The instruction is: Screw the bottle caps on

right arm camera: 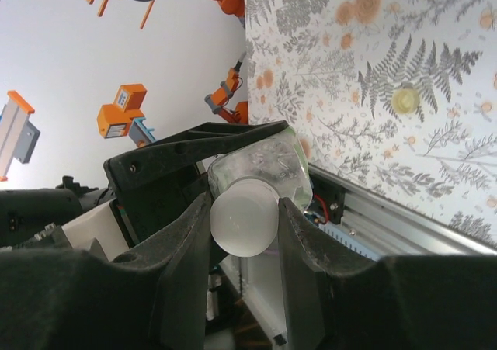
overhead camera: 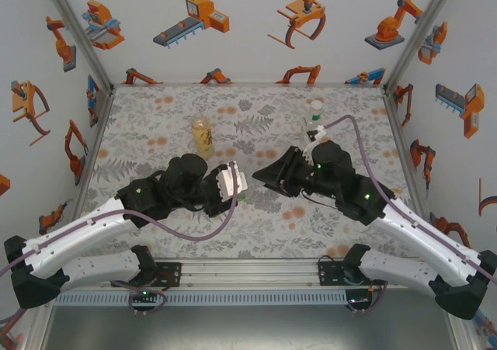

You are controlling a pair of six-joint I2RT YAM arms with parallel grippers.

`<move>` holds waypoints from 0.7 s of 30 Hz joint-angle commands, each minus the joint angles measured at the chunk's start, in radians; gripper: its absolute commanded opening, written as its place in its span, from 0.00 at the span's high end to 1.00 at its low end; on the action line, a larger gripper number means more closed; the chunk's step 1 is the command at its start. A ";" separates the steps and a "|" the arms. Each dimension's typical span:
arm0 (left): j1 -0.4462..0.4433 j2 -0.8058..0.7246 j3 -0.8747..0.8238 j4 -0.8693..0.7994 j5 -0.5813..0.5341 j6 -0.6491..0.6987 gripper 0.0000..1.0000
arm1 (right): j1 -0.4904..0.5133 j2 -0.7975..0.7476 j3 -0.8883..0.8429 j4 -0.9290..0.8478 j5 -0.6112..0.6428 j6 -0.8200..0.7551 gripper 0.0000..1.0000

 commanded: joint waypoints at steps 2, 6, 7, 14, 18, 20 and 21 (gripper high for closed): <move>-0.013 -0.020 0.022 0.158 0.100 -0.018 1.00 | 0.014 -0.014 0.051 -0.001 0.046 -0.168 1.00; -0.014 -0.035 0.003 0.138 0.081 -0.036 1.00 | 0.013 -0.026 0.090 -0.037 0.095 -0.247 1.00; -0.013 -0.039 -0.004 0.134 0.078 -0.040 1.00 | 0.013 -0.025 0.101 -0.047 0.105 -0.259 1.00; -0.013 -0.066 -0.042 0.105 0.037 -0.074 1.00 | 0.011 -0.002 0.160 -0.082 0.142 -0.345 1.00; -0.012 -0.068 -0.045 0.070 0.008 -0.087 1.00 | 0.011 0.022 0.196 -0.125 0.155 -0.392 1.00; -0.012 -0.073 -0.046 0.059 0.000 -0.090 1.00 | 0.008 0.030 0.200 -0.167 0.191 -0.401 1.00; -0.012 -0.078 -0.048 0.055 -0.005 -0.095 1.00 | 0.007 0.031 0.192 -0.177 0.206 -0.410 1.00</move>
